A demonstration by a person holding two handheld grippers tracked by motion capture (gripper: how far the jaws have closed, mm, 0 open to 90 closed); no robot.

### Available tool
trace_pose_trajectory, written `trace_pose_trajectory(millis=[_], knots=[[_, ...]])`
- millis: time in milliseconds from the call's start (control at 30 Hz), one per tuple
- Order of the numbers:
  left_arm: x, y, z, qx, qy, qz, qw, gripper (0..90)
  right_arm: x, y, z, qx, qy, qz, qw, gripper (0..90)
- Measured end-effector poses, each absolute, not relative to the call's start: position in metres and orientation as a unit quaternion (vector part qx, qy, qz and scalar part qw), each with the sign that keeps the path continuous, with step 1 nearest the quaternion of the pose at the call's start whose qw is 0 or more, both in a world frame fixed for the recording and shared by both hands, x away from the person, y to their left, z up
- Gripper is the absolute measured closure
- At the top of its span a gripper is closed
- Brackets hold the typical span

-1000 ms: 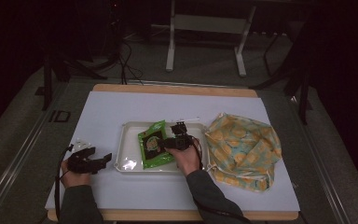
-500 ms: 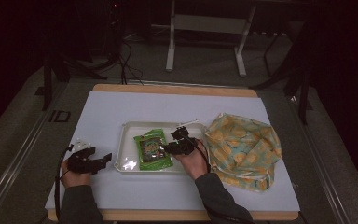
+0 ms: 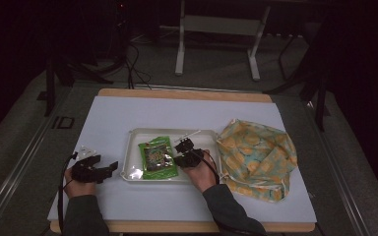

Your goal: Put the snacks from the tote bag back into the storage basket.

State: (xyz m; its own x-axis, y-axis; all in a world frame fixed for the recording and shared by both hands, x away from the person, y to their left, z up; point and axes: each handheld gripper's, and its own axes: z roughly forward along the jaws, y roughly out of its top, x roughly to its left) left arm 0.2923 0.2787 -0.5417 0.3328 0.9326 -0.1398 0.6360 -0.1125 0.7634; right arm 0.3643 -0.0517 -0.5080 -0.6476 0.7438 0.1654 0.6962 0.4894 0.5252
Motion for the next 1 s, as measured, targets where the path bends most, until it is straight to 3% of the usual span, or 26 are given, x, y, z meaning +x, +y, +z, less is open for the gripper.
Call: trace_pose_trajectory(millis=[600,1000], knots=[[0.292,0.279,-0.542,0.72,0.545,0.193,0.384,21.9,0.346,-0.015,-0.515,0.387,0.876,0.288,-0.007,89.5],[0.292,0.279,-0.542,0.719,0.546,0.194,0.384,21.9,0.353,-0.039,-0.499,0.403,0.862,0.307,0.035,89.1]])
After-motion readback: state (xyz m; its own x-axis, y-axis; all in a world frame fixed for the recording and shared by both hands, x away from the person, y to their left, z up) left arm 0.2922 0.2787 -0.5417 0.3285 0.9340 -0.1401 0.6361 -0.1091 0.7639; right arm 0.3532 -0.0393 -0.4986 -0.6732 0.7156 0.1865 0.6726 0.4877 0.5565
